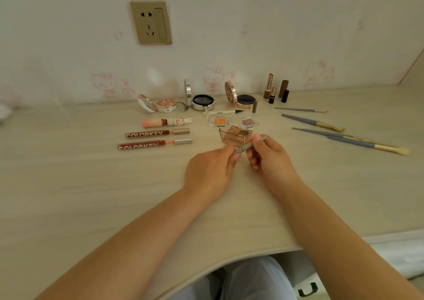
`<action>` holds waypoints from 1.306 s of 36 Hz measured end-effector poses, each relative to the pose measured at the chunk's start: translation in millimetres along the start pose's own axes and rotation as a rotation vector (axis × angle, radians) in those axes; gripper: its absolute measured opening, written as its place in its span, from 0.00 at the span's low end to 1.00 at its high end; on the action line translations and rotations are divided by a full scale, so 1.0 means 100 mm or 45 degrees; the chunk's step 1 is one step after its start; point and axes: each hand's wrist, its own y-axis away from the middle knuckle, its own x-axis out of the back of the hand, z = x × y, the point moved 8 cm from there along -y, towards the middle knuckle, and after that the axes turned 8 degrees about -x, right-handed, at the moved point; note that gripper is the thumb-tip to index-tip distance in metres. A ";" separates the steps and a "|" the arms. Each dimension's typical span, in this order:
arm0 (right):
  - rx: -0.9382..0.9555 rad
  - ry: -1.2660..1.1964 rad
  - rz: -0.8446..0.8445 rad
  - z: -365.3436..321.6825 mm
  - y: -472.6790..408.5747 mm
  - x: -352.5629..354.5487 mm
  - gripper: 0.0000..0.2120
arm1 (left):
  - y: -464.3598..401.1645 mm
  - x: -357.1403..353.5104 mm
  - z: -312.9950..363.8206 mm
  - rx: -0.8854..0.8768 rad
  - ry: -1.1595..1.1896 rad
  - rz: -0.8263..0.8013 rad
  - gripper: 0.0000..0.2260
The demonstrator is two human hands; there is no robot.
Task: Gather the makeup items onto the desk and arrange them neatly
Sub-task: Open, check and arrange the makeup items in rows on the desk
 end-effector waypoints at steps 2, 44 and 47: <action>-0.024 -0.041 0.059 0.01 -0.01 0.02 0.15 | -0.01 -0.02 0.02 0.047 0.026 -0.037 0.14; -0.076 -0.144 0.494 0.03 -0.36 0.52 0.15 | -0.29 -0.23 0.13 0.221 0.441 -0.135 0.13; -0.143 -0.640 0.588 0.01 -0.35 0.95 0.18 | -0.20 -0.20 -0.01 0.359 0.529 -0.128 0.15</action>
